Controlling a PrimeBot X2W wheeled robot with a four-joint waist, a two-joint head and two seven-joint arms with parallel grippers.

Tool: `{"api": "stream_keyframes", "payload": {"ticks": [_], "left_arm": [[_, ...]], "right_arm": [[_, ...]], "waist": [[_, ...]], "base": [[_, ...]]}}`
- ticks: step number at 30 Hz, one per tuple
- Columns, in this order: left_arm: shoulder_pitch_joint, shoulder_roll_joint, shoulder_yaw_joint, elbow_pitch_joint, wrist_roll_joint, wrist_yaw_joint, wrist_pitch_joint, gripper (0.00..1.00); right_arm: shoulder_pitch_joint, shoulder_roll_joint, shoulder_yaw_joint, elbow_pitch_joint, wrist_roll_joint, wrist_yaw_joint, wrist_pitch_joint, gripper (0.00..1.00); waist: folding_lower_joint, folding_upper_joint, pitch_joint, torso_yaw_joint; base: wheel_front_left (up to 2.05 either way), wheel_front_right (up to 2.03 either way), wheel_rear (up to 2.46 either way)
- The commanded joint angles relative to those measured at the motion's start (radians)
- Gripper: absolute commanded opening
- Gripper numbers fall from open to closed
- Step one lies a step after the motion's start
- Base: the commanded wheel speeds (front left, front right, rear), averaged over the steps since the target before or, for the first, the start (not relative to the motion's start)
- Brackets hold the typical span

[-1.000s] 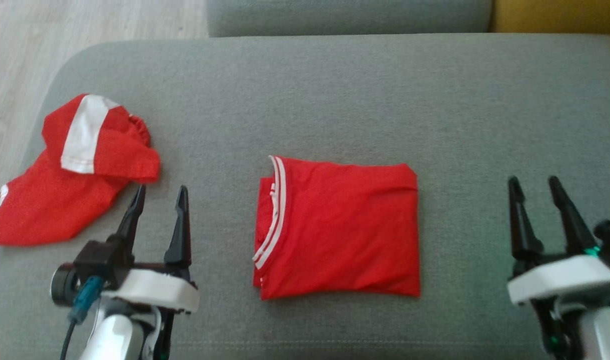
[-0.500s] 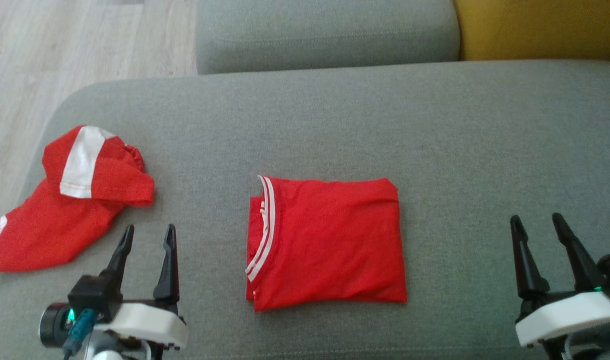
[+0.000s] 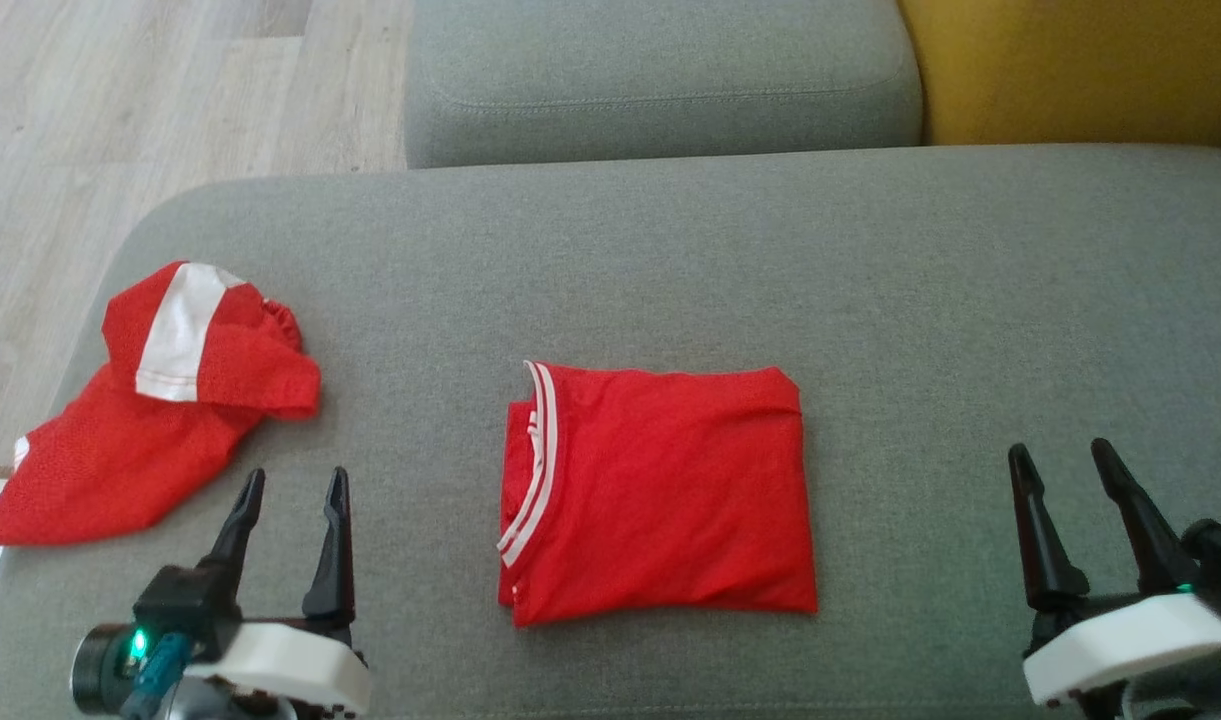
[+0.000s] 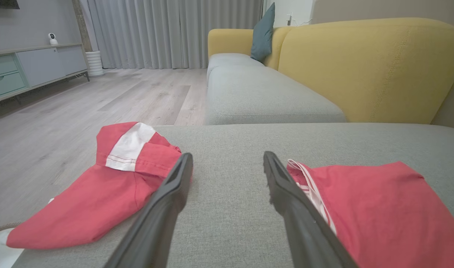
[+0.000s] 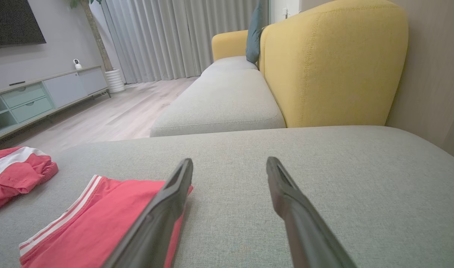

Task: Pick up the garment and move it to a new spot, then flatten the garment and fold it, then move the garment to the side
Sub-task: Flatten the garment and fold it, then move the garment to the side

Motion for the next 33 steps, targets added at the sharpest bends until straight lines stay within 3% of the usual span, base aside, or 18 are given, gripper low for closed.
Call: {"api": "stream_keyframes", "payload": {"ticks": [1,20,27,33], "left_arm": [[-0.035,0.021,0.031,-0.035,0.0,0.01,-0.001,1.0],[-0.076,0.038,0.012,-0.052,0.017,0.014,-0.002,1.0],[-0.166,0.038,-0.004,-0.062,0.025,-0.008,-0.01,1.0],[-0.238,0.027,-0.022,-0.045,0.038,-0.023,-0.024,1.0]], "right_arm": [[-0.02,-0.011,0.02,-0.031,0.006,0.004,0.0,1.0],[-0.038,-0.005,0.026,0.005,0.02,0.004,0.026,1.0],[-0.15,-0.026,0.09,0.13,0.039,0.004,0.084,1.0],[-0.276,-0.008,0.164,0.311,0.056,0.004,0.17,1.0]], "waist": [[0.0,-0.0001,0.002,0.0],[0.0,-0.0001,0.032,0.015],[0.0,-0.0001,0.124,0.07],[0.0,-0.0001,0.192,0.118]], "base": [[0.0,0.0,0.0],[0.0,0.0,0.0],[0.0,0.0,0.0],[0.0,0.0,0.0]]}}
